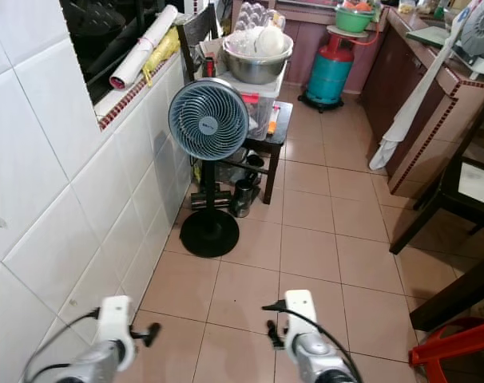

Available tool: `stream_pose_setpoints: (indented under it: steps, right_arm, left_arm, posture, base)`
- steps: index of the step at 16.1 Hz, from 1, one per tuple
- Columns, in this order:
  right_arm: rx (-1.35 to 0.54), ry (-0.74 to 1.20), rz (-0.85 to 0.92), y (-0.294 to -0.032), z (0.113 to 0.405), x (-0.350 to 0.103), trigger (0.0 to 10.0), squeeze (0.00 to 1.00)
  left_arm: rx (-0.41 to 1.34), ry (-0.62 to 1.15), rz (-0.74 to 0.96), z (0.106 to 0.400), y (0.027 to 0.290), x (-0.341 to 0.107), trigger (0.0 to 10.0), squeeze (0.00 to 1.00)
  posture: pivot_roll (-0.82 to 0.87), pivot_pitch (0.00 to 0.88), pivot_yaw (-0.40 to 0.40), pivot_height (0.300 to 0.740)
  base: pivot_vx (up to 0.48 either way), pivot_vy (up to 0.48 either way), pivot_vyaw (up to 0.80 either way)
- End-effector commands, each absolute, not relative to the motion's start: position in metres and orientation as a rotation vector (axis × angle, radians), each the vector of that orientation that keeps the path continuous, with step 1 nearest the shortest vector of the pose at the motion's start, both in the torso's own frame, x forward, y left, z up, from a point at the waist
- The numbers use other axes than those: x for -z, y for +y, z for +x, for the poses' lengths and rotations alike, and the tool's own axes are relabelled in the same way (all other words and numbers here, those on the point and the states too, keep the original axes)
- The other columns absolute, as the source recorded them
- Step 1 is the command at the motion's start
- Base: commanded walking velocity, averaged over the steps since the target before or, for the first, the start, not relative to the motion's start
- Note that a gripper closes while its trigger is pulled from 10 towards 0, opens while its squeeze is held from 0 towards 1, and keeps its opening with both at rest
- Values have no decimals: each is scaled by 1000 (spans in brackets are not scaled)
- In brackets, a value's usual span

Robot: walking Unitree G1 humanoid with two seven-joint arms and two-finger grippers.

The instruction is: Setting the table

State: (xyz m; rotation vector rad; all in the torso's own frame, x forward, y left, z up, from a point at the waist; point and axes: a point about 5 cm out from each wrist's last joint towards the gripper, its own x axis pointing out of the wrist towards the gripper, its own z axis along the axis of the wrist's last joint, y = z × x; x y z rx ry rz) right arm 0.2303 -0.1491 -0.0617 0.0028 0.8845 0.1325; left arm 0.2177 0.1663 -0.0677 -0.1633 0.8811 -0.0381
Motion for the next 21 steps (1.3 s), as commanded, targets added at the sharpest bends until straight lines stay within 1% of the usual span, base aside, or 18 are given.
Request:
stream_pose_setpoints:
  steps: [1, 2, 3, 5, 7, 9, 10, 12, 15, 16, 17, 18, 19, 20, 21]
  right_arm:
    - [-127, 886, -4, -153, 230, 62, 10000, 0]
    - [-93, 871, -57, -159, 230, 61, 10000, 0]
    - [-69, 839, -87, -162, 232, 59, 10000, 0]
    - [-72, 821, 19, -164, 242, 53, 10000, 0]
    - [-72, 791, 40, -165, 250, 47, 10000, 0]
    - [-63, 700, 86, -171, 278, 24, 10000, 0]
    - [-70, 647, 80, -172, 292, 11, 10000, 0]
    - [-73, 579, 49, -174, 306, -3, 10000, 0]
    - [-141, 454, 18, -177, 328, -32, 10000, 0]
    - [-163, 406, 36, -179, 331, -38, 10000, 0]
    - [-178, 392, 75, -178, 329, -37, 10000, 0]
    - [-179, 388, 86, -178, 328, -36, 10000, 0]
    - [-158, 341, 107, -181, 321, -32, 10000, 0]
    - [-145, 321, 115, -183, 317, -31, 10000, 0]
    - [-138, 292, 112, -185, 312, -30, 10000, 0]
  left_arm:
    - [64, 893, -145, 215, 167, 69, 10000, 0]
    - [98, 873, -93, 218, 168, 67, 10000, 0]
    - [104, 848, -80, 222, 169, 64, 10000, 0]
    - [114, 777, -40, 240, 178, 51, 10000, 0]
    - [119, 752, -3, 248, 185, 44, 10000, 0]
    - [146, 691, 89, 269, 202, 24, 10000, 0]
    - [169, 666, 118, 278, 206, 16, 10000, 0]
    - [215, 633, 153, 287, 206, 7, 10000, 0]
    - [340, 546, 197, 302, 202, -12, 10000, 0]
    - [418, 519, 187, 301, 198, -14, 10000, 0]
    - [430, 501, 175, 299, 198, -13, 10000, 0]
    - [430, 495, 173, 298, 198, -13, 10000, 0]
    - [429, 476, 133, 293, 197, -10, 10000, 0]
    - [427, 467, 116, 291, 197, -9, 10000, 0]
    - [418, 460, 81, 288, 196, -7, 10000, 0]
  posture:
    - [70, 0, -79, 740]
    - [69, 0, -79, 740]
    - [69, 0, -80, 740]
    - [70, 0, -74, 740]
    - [70, 0, -72, 740]
    - [60, 0, -51, 740]
    - [59, 0, -48, 740]
    - [55, 0, -40, 740]
    - [47, 0, -23, 740]
    - [51, 0, 0, 740]
    - [44, 0, 22, 740]
    - [44, 0, 22, 740]
    - [13, 0, 89, 740]
    - [13, 0, 89, 740]
    - [3, 0, 111, 740]
  base:
    - [0, 0, 0]
    - [0, 0, 0]
    - [0, 0, 0]
    - [0, 0, 0]
    - [0, 0, 0]
    - [0, 0, 0]
    - [0, 0, 0]
    - [0, 0, 0]
    - [0, 0, 0]
    - [0, 0, 0]
    - [0, 0, 0]
    - [0, 0, 0]
    - [0, 0, 0]
    - [0, 0, 0]
    - [0, 0, 0]
